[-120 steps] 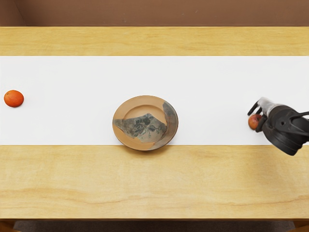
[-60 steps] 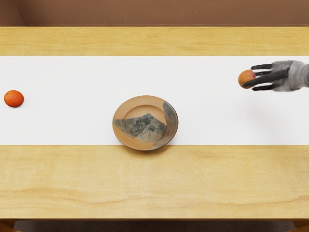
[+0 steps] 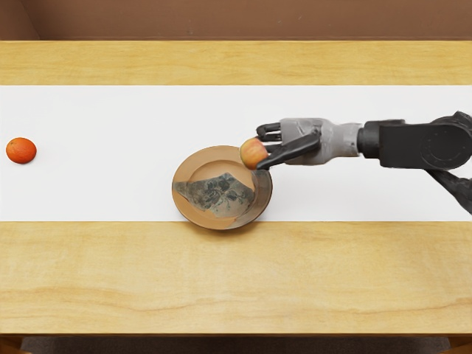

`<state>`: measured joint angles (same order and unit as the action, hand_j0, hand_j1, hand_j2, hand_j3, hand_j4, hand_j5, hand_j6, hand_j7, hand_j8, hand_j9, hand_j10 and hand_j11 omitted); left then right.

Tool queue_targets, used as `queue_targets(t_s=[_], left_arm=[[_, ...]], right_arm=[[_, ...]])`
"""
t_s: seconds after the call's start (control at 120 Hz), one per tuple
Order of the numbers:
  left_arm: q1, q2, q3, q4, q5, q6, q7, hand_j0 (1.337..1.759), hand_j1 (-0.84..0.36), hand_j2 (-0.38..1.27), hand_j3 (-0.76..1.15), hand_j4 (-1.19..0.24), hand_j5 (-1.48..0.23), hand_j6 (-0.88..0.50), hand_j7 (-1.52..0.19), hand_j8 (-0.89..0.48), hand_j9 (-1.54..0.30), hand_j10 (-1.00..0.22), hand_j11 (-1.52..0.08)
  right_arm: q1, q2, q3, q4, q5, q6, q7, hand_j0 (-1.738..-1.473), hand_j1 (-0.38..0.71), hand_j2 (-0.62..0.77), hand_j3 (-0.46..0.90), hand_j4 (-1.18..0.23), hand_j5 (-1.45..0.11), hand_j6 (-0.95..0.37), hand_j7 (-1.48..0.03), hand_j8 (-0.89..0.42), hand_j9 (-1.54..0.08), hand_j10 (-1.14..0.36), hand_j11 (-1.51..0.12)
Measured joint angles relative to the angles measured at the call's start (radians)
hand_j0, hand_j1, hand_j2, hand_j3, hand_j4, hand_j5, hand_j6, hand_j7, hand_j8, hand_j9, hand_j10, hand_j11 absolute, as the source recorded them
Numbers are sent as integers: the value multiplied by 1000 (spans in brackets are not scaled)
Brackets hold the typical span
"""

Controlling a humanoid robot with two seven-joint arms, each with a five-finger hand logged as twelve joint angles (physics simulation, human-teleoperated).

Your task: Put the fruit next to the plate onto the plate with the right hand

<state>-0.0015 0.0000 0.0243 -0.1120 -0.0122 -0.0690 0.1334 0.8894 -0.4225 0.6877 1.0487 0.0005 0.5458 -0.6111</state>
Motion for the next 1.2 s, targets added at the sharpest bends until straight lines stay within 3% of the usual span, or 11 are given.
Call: queue_targets(t_s=[0.133,0.333,0.617,0.992,1.083,1.2], left_arm=[[0,0,0,0,0,0,0,1658,337,2,0,-10,-13,-11,-13,-10,-13,-10,-13],[0,0,0,0,0,0,0,1658,337,2,0,-10,-13,-11,-13,-10,-13,-10,-13],[0,0,0,0,0,0,0,1658,337,2,0,-10,-13,-11,-13,-10,-13,-10,-13],[0,0,0,0,0,0,0,1658,337,2,0,-10,-13,-11,-13,-10,-13,-10,-13],[0,0,0,0,0,0,0,1658,337,2,0,-10,-13,-11,-13,-11,-13,-10,-13],[0,0,0,0,0,0,0,1658,337,2,0,-10,-13,-11,-13,-10,-13,-10,-13]], right_arm=[[0,66,-5,-2,-41,-10,0,-1656,300,260,2,-834,-1219,-299,-1133,-292,-1212,-833,-1222],[0,91,-7,-1,-48,-15,0,-1655,272,238,2,-824,-1223,-328,-1127,-314,-1215,-824,-1229],[-13,89,-9,-39,-59,-19,0,-1657,195,9,0,-540,-741,-405,-716,-366,-740,-528,-744],[-23,67,-9,-45,-59,-19,0,-1658,-181,-12,0,-153,-206,-131,-202,-121,-205,-128,-206],[-27,5,-2,-34,-47,5,0,-1658,-242,-8,0,-97,-131,-83,-129,-77,-131,-82,-132],[-46,-189,2,7,71,46,0,-1658,-289,-4,0,-55,-74,-46,-73,-43,-74,-46,-74]])
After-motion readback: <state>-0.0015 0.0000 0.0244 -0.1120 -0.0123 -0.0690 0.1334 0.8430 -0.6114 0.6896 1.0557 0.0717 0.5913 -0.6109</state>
